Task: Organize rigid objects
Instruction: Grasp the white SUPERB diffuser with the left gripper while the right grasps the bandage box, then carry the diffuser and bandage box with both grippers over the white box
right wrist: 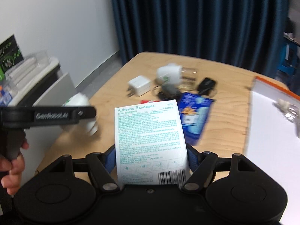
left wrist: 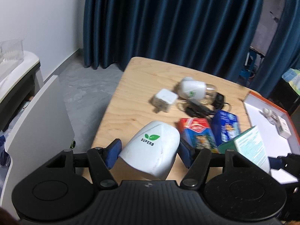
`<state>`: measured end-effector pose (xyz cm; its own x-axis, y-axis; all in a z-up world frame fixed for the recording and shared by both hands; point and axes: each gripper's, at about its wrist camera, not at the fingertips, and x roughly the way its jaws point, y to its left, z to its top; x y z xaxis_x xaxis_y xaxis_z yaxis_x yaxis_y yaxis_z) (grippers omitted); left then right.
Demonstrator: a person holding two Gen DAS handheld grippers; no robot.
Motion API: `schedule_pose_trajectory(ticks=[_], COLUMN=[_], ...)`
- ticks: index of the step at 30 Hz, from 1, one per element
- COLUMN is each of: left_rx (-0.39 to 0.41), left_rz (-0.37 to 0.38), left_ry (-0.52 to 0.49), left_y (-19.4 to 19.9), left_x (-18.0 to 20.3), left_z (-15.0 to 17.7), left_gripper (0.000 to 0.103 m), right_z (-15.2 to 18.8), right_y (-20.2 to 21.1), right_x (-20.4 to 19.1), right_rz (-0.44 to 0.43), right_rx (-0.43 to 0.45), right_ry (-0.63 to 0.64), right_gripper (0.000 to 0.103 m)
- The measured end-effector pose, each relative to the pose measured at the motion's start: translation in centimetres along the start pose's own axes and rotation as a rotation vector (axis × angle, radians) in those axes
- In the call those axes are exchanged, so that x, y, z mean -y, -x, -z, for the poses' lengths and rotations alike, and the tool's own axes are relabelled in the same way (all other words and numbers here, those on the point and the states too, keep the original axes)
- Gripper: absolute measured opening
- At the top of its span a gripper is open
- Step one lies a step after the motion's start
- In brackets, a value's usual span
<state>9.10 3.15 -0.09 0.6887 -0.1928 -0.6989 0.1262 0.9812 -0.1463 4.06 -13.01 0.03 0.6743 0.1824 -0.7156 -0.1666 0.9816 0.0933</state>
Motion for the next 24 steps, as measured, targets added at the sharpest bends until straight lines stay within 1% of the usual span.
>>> schedule_pose_trajectory(ticks=[4, 8, 11, 15, 19, 24], left_rx=[0.009, 0.014, -0.002, -0.010, -0.005, -0.005], left_rz=[0.038, 0.074, 0.118, 0.170, 0.226, 0.277], left_ry=[-0.028, -0.074, -0.111, -0.190, -0.255, -0.295], left_y=[1.5, 2.4, 2.4, 2.3, 2.4, 2.0], left_x=[2.6, 6.0, 9.2, 14.2, 18.5, 22.3], left_z=[0.2, 0.1, 0.0, -0.2, -0.1, 0.1], left_gripper=[0.065, 0.066, 0.066, 0.066, 0.066, 0.066], right_z=[0.8, 1.7, 2.2, 2.8, 3.3, 3.9], right_y=[3.1, 6.0, 8.0, 10.3, 12.1, 13.2], right_x=[2.9, 6.4, 9.0, 12.5, 15.6, 18.6], right_rz=[0.045, 0.102, 0.134, 0.183, 0.231, 0.266], right_rx=[0.040, 0.066, 0.089, 0.114, 0.140, 0.158], right_ry=[-0.062, -0.137, -0.185, -0.258, -0.304, -0.346], right_gripper=[0.087, 0.087, 0.087, 0.087, 0.087, 0.087])
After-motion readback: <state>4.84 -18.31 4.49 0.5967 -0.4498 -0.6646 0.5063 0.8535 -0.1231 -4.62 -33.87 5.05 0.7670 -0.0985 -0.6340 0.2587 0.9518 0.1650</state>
